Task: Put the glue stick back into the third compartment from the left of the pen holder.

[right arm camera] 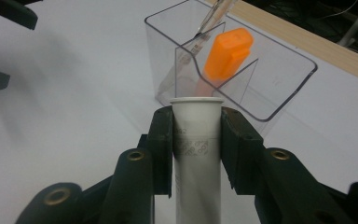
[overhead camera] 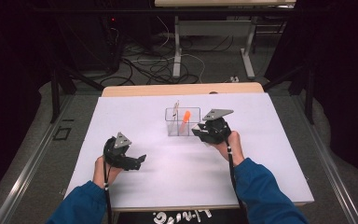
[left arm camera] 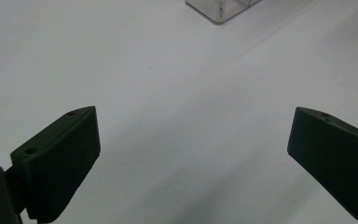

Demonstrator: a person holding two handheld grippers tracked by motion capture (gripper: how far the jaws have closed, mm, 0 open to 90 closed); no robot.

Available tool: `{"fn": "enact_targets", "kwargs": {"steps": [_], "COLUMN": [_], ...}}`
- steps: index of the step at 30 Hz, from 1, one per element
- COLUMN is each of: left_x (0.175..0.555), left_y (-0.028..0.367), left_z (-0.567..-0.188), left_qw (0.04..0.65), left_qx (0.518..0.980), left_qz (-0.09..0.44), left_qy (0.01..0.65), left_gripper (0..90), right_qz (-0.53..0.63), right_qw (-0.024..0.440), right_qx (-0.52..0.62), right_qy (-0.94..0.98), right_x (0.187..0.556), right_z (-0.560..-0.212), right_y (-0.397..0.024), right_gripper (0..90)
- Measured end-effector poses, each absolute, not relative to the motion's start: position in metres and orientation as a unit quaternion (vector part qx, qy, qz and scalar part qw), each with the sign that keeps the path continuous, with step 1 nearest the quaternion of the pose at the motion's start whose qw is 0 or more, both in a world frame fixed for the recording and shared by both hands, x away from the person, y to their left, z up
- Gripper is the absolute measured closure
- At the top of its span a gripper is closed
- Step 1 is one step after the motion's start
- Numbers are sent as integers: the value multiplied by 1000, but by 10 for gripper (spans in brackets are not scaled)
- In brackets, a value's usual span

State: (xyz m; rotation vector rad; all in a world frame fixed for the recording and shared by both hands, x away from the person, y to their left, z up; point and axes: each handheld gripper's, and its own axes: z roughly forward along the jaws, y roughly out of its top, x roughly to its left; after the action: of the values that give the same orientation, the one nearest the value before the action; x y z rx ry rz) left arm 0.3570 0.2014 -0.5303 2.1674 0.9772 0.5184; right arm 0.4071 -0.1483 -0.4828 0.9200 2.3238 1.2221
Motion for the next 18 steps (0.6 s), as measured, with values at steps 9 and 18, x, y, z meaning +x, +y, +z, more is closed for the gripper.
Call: {"fn": "enact_targets", "kwargs": {"steps": [9, 18], "left_x": [357, 358], "left_y": [200, 198], "left_z": [-531, -531], "left_qw": [351, 353], "left_qx": [834, 835], "left_qz": [201, 199], "left_qy": [376, 372], "left_gripper": [22, 22], "right_qz": [449, 460], "right_qw": [198, 210], "right_qx": [338, 349], "right_qy": [803, 789], "right_x": [413, 425], "right_z": [-482, -474], "right_y": [-150, -147], "right_gripper": [672, 672]}}
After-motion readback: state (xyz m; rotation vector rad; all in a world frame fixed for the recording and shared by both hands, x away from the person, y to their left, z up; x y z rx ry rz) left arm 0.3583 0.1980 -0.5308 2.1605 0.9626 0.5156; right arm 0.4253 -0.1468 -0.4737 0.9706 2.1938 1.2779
